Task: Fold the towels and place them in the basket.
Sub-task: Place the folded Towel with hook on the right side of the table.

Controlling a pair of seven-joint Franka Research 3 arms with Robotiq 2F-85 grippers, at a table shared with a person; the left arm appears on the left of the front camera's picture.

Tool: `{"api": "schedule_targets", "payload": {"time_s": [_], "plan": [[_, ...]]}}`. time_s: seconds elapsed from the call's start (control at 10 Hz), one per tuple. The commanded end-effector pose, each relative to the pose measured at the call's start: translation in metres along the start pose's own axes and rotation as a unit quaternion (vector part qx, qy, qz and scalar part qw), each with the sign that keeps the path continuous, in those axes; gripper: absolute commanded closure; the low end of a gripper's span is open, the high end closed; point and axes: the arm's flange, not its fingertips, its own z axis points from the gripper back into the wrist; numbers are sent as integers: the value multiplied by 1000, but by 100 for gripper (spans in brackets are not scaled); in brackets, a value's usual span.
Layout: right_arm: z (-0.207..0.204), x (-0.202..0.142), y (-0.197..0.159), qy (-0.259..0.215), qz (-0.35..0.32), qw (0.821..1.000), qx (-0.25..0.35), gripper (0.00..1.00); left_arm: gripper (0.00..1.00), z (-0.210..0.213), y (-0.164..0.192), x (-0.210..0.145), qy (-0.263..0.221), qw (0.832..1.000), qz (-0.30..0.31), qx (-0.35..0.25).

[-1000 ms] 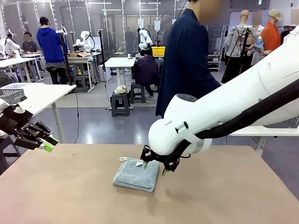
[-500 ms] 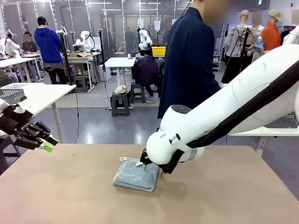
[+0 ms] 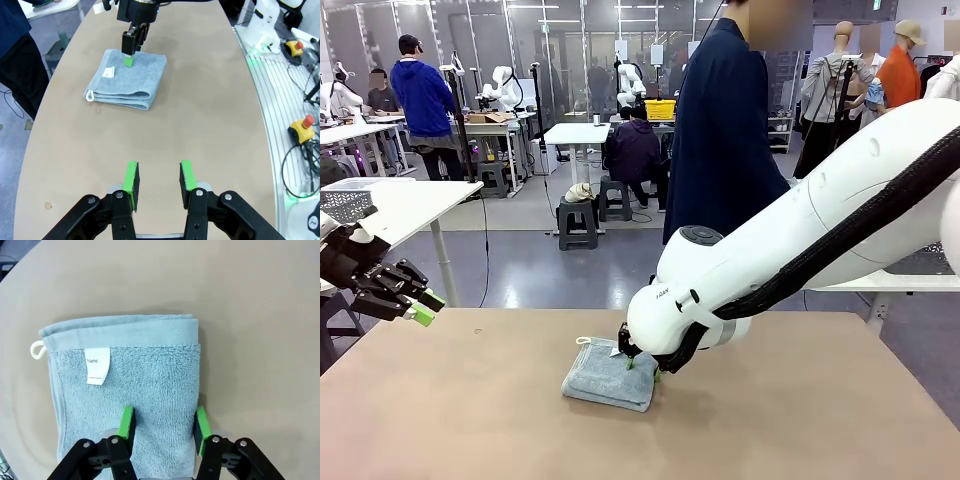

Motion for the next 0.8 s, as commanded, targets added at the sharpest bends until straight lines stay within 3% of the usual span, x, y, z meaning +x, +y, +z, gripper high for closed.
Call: {"api": "schedule_targets", "payload": {"time_s": [0.0, 0.1, 0.2, 0.3, 0.4, 0.7], "plan": [[-2, 0, 8, -3, -19, 1000, -16, 77, 56, 1, 0, 0, -3, 1000, -2, 0], [-1, 1, 7, -2, -18, 1000, -20, 62, 56, 1, 0, 0, -3, 1000, -2, 0], [0, 1, 6, -2, -16, 1000, -21, 97, 56, 1, 0, 0, -3, 1000, -2, 0], [1, 1, 6, 4, -9, 1000, -24, 82, 56, 1, 0, 0, -3, 1000, -2, 0], [3, 1, 7, 1, -5, 1000, -27, 100, 56, 1, 0, 0, -3, 1000, -2, 0], [5, 3, 8, -14, -7, 999, -37, 100, 56, 1, 0, 0, -3, 1000, -2, 0]]}}
